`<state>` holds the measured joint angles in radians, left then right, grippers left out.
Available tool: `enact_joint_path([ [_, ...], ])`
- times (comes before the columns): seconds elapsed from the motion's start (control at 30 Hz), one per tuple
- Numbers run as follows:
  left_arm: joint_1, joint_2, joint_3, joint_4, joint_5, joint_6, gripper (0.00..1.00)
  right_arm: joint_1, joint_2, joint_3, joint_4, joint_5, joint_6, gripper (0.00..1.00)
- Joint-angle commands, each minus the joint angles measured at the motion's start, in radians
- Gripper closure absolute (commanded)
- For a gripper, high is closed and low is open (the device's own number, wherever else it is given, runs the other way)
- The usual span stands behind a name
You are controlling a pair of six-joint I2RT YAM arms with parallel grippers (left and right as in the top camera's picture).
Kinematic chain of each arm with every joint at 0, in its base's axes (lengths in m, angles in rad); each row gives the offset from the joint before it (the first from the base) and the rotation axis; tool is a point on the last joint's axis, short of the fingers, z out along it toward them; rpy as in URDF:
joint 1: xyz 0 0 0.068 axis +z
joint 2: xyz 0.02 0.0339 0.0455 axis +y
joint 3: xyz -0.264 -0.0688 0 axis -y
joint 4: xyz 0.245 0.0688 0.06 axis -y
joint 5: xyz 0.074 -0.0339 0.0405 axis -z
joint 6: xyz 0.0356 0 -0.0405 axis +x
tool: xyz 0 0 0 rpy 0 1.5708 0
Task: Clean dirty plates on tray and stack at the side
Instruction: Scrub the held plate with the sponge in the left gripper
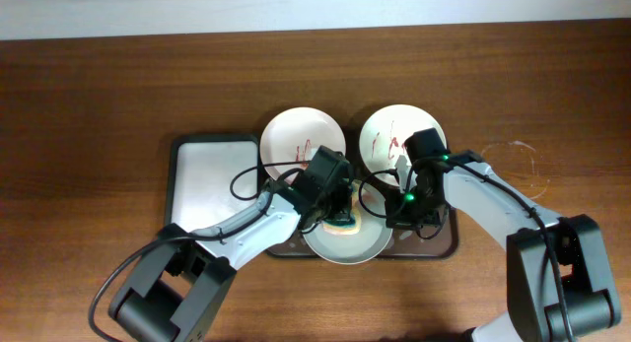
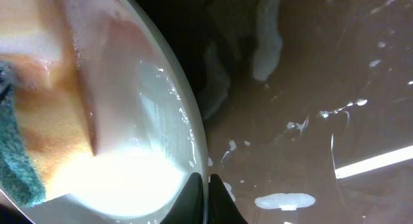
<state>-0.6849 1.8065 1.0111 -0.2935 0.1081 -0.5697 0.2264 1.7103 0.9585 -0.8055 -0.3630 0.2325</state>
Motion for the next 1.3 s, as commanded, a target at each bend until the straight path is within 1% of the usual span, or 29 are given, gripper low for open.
enact_joint_path([
  [0.0, 0.031, 0.018, 0.002, -0.142, -0.13, -0.007, 1.0, 0.005, 0.007, 0.005, -0.021, 0.016, -0.011, 0.96],
  [0.07, 0.049, -0.031, 0.042, -0.24, -0.131, -0.007, 1.0, 0.005, 0.007, 0.005, -0.021, 0.016, -0.011, 0.96],
  [0.2, 0.056, -0.147, 0.09, -0.33, -0.13, -0.005, 1.0, 0.005, 0.007, 0.005, -0.022, 0.025, -0.01, 0.96],
  [0.23, 0.056, -0.194, 0.095, -0.337, -0.131, -0.005, 1.0, 0.005, 0.007, 0.005, -0.022, 0.031, -0.01, 0.96],
  [0.37, 0.058, -0.281, 0.095, -0.336, -0.135, -0.006, 1.0, 0.005, 0.007, 0.005, -0.022, 0.034, -0.01, 0.95],
  [0.47, 0.058, -0.281, 0.089, -0.334, -0.134, -0.006, 1.0, 0.005, 0.007, 0.005, -0.021, 0.034, -0.01, 0.87],
  [0.6, 0.058, -0.262, 0.089, -0.328, -0.131, -0.006, 1.0, 0.005, 0.007, 0.005, -0.019, 0.034, -0.01, 0.67],
  [0.63, 0.058, -0.255, 0.089, -0.319, -0.13, -0.006, 1.0, 0.005, 0.007, 0.005, -0.02, 0.034, -0.01, 0.65],
  [0.67, 0.058, -0.246, 0.089, -0.308, -0.129, -0.006, 1.0, 0.005, 0.007, 0.005, -0.025, 0.033, -0.01, 0.65],
  [0.7, 0.057, -0.232, 0.089, -0.292, -0.122, -0.006, 1.0, 0.006, 0.007, 0.005, -0.034, 0.033, -0.01, 0.69],
  [0.77, 0.053, -0.196, 0.089, -0.251, -0.084, -0.005, 1.0, 0.009, 0.007, 0.005, -0.043, 0.033, -0.01, 0.88],
  [0.83, 0.034, -0.138, 0.089, -0.172, -0.03, 0.014, 1.0, 0.009, 0.007, 0.005, -0.042, 0.033, -0.01, 0.95],
  [0.93, -0.002, -0.048, 0.089, -0.053, -0.002, 0.014, 1.0, 0.009, 0.007, 0.005, -0.043, 0.033, -0.01, 0.96],
  [1.0, -0.018, -0.004, 0.089, -0.006, 0.004, 0.014, 1.0, 0.009, 0.007, 0.005, -0.043, 0.033, -0.01, 0.96],
  [1.17, -0.023, 0.069, 0.089, 0.002, -0.022, 0.014, 1.0, 0.009, 0.007, 0.005, -0.043, 0.033, -0.01, 0.96],
  [1.27, -0.012, 0.073, 0.09, -0.008, -0.115, 0.013, 1.0, 0.009, 0.007, 0.005, -0.044, 0.033, -0.01, 0.96],
])
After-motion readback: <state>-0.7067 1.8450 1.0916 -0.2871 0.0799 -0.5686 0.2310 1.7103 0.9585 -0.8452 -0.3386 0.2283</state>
